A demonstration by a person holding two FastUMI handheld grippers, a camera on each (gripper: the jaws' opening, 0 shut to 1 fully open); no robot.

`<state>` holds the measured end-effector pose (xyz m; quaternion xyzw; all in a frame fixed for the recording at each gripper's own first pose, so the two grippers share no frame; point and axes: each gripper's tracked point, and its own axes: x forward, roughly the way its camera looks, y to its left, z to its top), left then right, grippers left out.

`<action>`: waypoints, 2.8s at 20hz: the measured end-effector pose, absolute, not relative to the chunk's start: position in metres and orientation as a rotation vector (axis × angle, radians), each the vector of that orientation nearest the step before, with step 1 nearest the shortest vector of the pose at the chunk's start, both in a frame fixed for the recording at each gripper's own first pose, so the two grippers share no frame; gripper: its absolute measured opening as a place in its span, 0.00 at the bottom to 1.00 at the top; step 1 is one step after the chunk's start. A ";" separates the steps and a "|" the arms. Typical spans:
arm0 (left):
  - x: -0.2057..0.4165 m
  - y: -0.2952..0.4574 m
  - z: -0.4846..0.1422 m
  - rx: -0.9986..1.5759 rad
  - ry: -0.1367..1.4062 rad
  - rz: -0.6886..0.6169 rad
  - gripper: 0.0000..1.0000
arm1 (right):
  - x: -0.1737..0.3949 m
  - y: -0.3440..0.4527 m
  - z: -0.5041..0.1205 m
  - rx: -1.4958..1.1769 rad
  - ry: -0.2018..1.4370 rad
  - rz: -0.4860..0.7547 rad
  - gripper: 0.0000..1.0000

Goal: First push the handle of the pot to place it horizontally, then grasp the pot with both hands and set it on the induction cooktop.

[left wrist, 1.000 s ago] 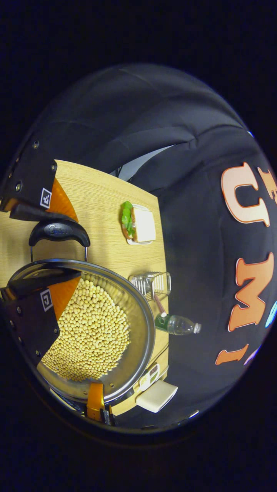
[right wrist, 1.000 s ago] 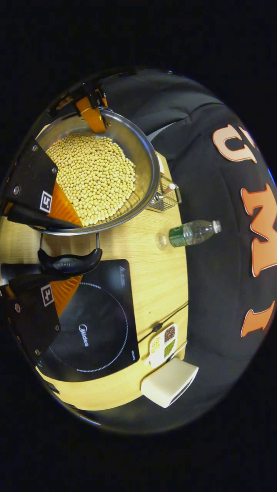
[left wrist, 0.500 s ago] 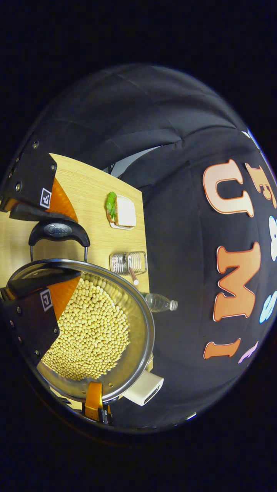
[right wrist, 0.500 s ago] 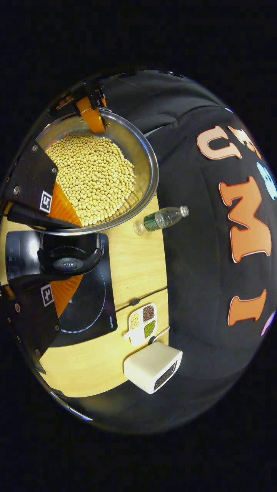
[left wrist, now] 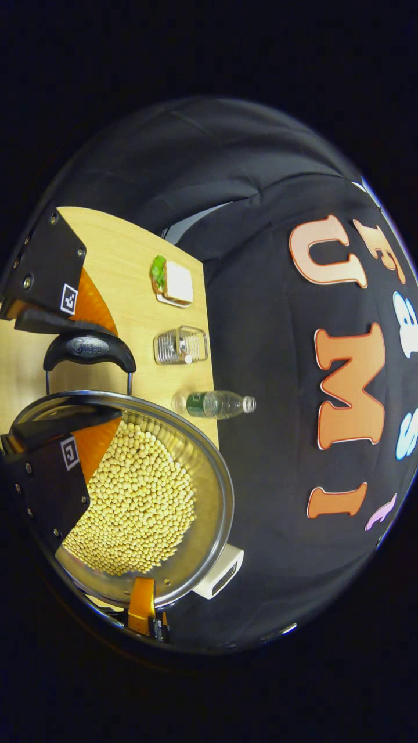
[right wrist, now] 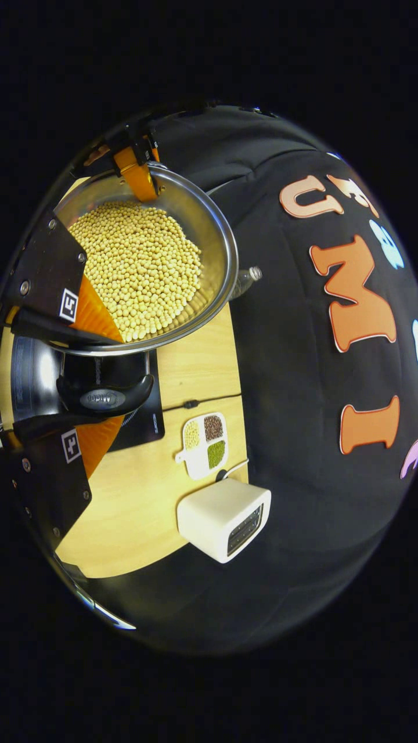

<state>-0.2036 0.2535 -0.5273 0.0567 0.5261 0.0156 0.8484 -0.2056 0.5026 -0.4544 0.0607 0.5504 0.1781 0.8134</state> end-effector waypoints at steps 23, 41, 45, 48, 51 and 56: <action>-0.204 0.254 -0.525 0.093 1.243 0.077 0.60 | -0.209 0.503 -0.452 0.101 1.293 0.380 0.53; -0.203 0.253 -0.515 0.139 1.318 0.120 0.57 | -0.202 0.505 -0.456 0.127 1.365 0.384 0.53; -0.209 0.253 -0.517 0.108 1.326 0.123 0.60 | -0.193 0.505 -0.451 0.095 1.336 0.399 0.54; -0.210 0.252 -0.517 0.100 1.320 0.110 0.65 | -0.189 0.503 -0.452 0.086 1.330 0.406 0.55; -0.212 0.252 -0.518 0.099 1.329 0.095 0.64 | -0.190 0.502 -0.451 0.073 1.321 0.385 0.61; -0.214 0.249 -0.516 0.048 1.336 0.089 0.65 | -0.182 0.500 -0.449 0.079 1.305 0.376 0.64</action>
